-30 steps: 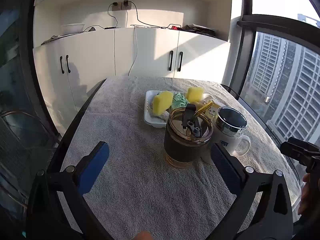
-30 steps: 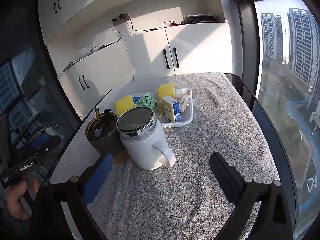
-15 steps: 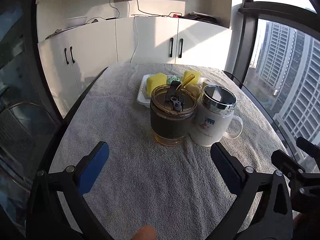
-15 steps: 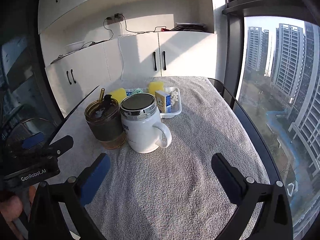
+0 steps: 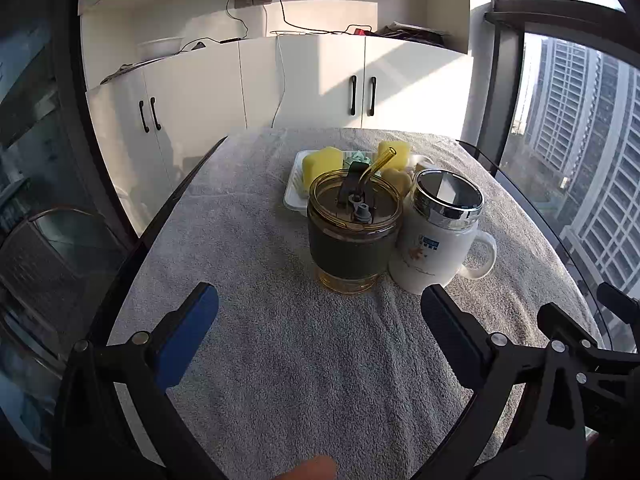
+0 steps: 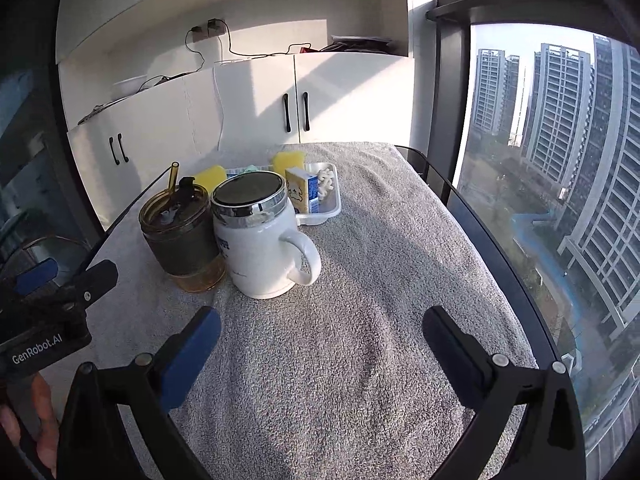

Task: Organize soft objects

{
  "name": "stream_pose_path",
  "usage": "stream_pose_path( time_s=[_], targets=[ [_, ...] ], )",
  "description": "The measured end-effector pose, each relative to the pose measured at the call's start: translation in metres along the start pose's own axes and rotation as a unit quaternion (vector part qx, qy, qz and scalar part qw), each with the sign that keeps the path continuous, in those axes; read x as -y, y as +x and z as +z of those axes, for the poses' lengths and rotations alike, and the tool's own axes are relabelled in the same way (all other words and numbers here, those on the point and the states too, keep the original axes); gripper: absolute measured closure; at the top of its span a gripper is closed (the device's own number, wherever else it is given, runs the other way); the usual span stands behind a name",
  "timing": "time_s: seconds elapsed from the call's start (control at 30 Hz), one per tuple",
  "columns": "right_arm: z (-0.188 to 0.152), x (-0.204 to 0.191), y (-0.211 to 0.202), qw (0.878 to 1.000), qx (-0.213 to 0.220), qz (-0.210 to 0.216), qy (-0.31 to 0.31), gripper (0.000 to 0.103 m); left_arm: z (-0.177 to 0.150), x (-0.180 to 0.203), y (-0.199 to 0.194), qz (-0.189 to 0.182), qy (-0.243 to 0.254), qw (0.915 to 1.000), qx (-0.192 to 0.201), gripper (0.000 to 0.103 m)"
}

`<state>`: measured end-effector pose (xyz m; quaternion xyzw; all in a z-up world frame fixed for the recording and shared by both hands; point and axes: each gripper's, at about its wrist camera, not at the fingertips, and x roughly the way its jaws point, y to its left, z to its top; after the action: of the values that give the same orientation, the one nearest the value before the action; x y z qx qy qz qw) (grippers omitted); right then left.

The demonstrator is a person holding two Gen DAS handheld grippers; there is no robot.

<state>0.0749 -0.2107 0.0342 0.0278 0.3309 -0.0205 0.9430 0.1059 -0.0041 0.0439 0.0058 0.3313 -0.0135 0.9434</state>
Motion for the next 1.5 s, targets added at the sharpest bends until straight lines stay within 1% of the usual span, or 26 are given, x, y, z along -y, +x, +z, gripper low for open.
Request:
stream_pose_path(
  time_s=[0.57,0.7,0.9,1.13,1.5],
  targets=[
    [0.0015,-0.0039,0.0041,1.0,-0.005,-0.002,-0.002,0.0,-0.0012,-0.0002,0.0019,-0.015,-0.007,0.9999,-0.003,0.0],
    [0.0019,-0.0039,0.0052,1.0,-0.007,-0.002,-0.003,0.0,-0.0018,-0.0001,0.0029,-0.026,-0.009,0.9996,-0.007,0.0],
    [0.0016,-0.0041,0.0051,1.0,-0.006,-0.002,-0.004,0.0,-0.0022,0.0008,0.0033,-0.018,-0.006,0.9998,-0.007,0.0],
    [0.0023,-0.0059,0.0054,1.0,-0.006,0.0,-0.007,0.0,-0.0022,0.0006,0.0043,-0.018,-0.007,0.9998,-0.007,0.0],
    [0.0022,-0.0071,0.0059,1.0,-0.009,0.0,-0.01,0.0,-0.002,0.0031,0.0049,-0.026,-0.002,0.9996,-0.009,0.0]
  ],
)
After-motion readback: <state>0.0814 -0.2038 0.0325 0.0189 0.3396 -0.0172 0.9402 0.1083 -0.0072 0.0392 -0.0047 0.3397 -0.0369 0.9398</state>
